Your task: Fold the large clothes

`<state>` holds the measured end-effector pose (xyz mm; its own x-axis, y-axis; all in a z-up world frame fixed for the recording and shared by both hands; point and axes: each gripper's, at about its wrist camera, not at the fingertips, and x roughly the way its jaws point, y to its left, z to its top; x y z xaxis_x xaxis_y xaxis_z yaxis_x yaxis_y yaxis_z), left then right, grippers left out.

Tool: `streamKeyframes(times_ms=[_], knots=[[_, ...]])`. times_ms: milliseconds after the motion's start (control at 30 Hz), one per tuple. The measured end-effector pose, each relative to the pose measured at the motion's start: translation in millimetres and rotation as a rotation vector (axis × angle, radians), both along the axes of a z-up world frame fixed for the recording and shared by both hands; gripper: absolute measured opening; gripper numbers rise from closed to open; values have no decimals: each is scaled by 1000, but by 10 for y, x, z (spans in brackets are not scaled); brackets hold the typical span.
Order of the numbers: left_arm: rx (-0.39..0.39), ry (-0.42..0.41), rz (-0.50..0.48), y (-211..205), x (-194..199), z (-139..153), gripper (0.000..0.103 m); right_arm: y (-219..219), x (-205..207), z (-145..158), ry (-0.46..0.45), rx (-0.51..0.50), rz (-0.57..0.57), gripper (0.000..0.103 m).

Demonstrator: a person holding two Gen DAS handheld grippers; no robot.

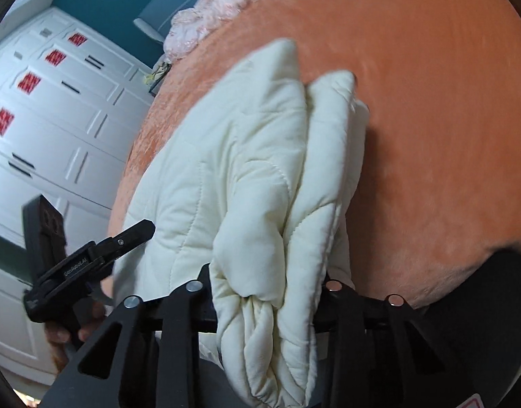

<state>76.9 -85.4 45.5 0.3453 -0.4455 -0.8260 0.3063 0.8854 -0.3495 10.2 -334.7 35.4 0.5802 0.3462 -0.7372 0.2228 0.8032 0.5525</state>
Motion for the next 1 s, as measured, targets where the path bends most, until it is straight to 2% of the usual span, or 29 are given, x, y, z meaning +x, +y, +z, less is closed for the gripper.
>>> streamKeyframes(times_ms=[133,300,600,833,1000], knots=[[-5,-88,-6,32,-74,372,51,95,-58,373,-84,-78,0,28],[-33,-213,-9,111,-98,937,51,206,-101,854,-204,-160,5,27],[-94,-431,12,346,-71,1837,51,401,33,1646,-408,-229,13,27],[-135,-569,32,548,25,2336,51,584,205,2186,-542,-296,28,27],[-145,-690,47,705,145,2641,51,736,409,2451,-623,-349,48,27]])
